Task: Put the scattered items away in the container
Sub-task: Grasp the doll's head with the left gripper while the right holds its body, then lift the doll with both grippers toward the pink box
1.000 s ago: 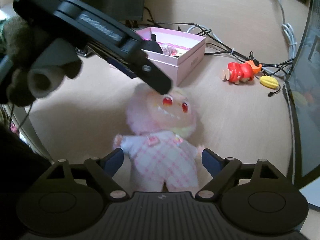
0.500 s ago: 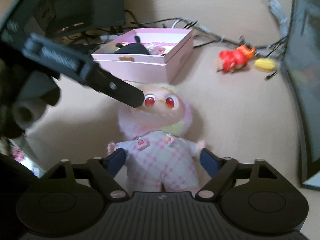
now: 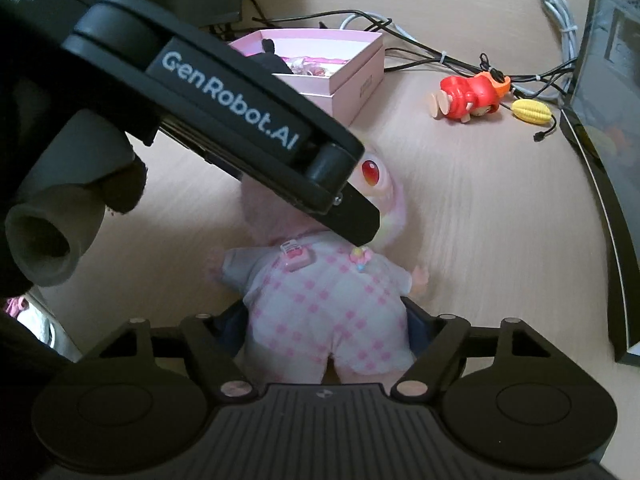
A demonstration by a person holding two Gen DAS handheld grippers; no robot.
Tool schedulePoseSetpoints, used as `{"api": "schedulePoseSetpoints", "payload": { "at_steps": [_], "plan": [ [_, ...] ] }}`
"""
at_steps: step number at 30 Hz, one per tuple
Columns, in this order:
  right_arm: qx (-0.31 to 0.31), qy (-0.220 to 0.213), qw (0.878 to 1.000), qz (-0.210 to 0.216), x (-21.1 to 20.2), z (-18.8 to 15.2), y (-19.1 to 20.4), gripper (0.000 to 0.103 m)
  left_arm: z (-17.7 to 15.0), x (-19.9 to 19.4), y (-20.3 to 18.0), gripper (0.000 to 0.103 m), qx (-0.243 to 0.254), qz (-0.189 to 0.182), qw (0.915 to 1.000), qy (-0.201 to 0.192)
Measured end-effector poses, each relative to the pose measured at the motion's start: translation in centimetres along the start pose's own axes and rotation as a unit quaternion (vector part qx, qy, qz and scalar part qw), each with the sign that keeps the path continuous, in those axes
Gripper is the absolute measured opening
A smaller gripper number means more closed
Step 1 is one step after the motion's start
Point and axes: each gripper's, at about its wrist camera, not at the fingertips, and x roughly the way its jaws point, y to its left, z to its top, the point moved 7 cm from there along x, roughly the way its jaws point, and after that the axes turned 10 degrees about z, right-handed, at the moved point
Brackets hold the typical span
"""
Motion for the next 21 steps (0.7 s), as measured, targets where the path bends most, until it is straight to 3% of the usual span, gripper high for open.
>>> {"api": "schedulePoseSetpoints", "payload": {
  "at_steps": [6, 13, 21],
  "plan": [
    [-0.016, -0.002, 1.0, -0.001, -0.5, 1.1, 1.8, 0.075, -0.5, -2.4, 1.5, 0.079, -0.004, -0.002, 0.9997, -0.022],
    [-0.069, -0.007, 0.998, 0.008, -0.6, 4.7, 5.9, 0.075, -0.6, -7.2, 5.6, 0.078, -0.039, -0.002, 0.997, -0.067],
    [-0.146, -0.054, 0.988, -0.001, -1.3, 10.9, 9.4, 0.074, 2.8, -12.7, 10.0, 0.078, -0.068, 0.005, 0.9877, -0.141]
  ]
}}
